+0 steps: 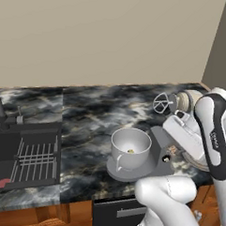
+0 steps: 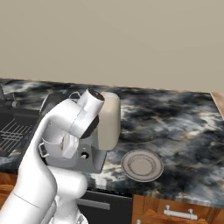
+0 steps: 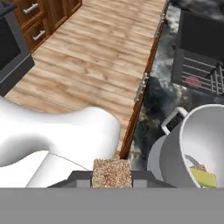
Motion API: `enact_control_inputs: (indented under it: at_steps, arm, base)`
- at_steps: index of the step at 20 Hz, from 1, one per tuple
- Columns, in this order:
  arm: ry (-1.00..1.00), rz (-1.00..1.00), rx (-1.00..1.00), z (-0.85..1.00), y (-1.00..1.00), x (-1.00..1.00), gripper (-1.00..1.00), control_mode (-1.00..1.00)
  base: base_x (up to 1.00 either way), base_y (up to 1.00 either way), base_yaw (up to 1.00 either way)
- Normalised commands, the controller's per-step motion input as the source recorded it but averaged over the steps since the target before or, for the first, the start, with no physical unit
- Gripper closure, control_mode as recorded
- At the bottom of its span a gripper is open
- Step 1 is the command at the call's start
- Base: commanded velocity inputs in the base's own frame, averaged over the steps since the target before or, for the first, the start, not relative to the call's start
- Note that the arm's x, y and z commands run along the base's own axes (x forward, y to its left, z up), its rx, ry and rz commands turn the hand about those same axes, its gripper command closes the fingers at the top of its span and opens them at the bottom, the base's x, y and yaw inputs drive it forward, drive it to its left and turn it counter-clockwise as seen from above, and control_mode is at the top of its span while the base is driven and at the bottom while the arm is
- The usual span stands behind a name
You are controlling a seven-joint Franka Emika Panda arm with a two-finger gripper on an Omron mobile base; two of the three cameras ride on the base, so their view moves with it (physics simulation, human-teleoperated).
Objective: Add butter and sugar cubes to the stand mixer bowl and then turn on the stand mixer to begin making frosting.
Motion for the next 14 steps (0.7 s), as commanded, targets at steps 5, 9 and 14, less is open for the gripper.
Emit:
enact_control_inputs:
  at_steps: [5,9,14]
  arm:
    - [-0.07,0.26,-0.17,0.21,0.57,0.22,1.0,-1.0]
    - [-0.11,0.24,-0.18,0.16,0.44,0.38,1.0,-1.0]
    - [-0.17,0.2,-0.17,0.05,0.25,0.48,1.0,-1.0]
  base:
    - [0.0,0.0,0.0]
    - [0.0,0.0,0.0]
    - [0.0,0.0,0.0]
